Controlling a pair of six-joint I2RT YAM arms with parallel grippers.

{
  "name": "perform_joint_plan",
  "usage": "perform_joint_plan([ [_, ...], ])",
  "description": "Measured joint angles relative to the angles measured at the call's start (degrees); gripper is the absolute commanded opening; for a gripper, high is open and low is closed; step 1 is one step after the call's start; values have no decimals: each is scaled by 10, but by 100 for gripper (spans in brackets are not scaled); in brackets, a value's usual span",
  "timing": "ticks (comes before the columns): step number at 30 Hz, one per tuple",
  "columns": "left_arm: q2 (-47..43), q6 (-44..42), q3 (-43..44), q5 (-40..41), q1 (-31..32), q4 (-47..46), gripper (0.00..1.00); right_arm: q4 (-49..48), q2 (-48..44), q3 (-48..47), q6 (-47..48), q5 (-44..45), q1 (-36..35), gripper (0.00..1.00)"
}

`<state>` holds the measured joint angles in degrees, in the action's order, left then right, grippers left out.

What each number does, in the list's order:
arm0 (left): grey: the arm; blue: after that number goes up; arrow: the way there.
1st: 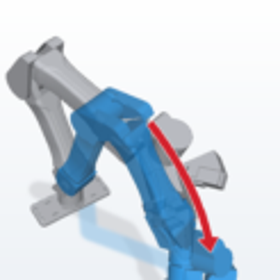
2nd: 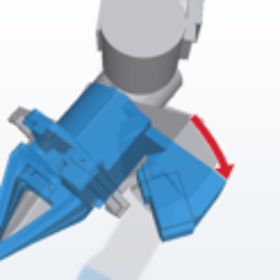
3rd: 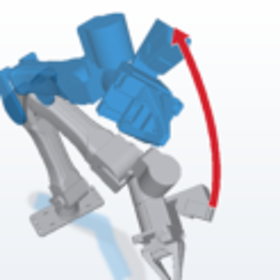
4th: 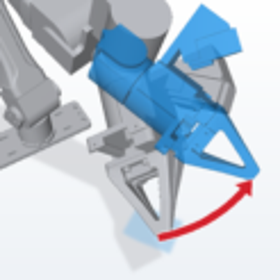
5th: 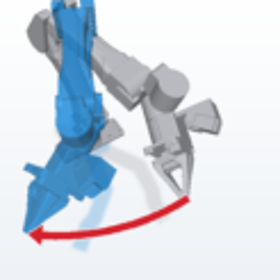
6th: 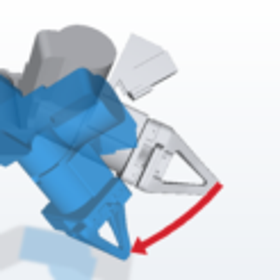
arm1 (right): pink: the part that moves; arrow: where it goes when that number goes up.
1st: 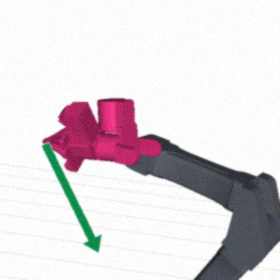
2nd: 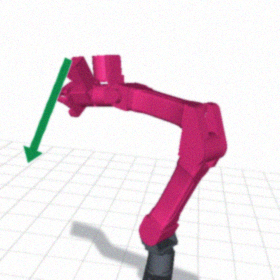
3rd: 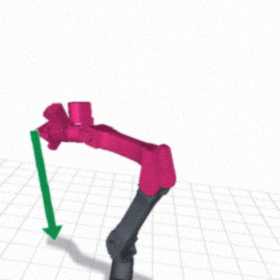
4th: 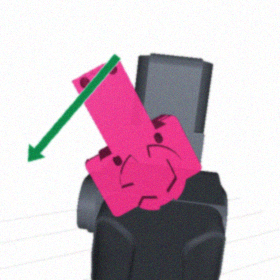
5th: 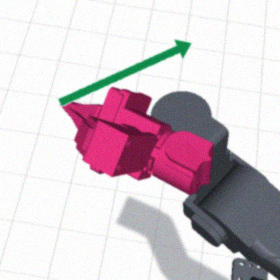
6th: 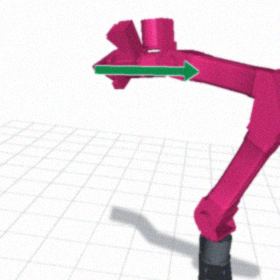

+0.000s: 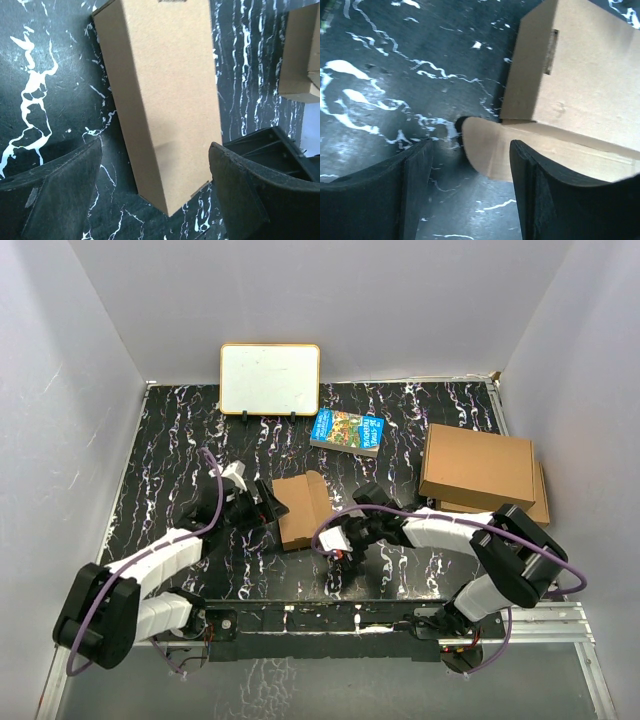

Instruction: Fold the paper box

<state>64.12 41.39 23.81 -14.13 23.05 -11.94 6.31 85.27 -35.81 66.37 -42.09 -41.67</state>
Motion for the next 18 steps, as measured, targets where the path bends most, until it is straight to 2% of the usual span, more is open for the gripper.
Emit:
perform_joint_plan([
  [4, 39, 1, 0, -4, 0, -10, 85, -42, 6, 2, 1, 34, -11, 60],
  [8, 69, -6, 11, -9, 0, -9, 85, -63, 7, 8, 3, 47, -15, 51],
  [14, 95, -18, 21, -18, 0, -13, 83, -65, 10, 8, 4, 59, -15, 39],
  [18, 104, -30, 30, -18, 0, -2, 83, -65, 10, 8, -1, 59, -15, 27],
])
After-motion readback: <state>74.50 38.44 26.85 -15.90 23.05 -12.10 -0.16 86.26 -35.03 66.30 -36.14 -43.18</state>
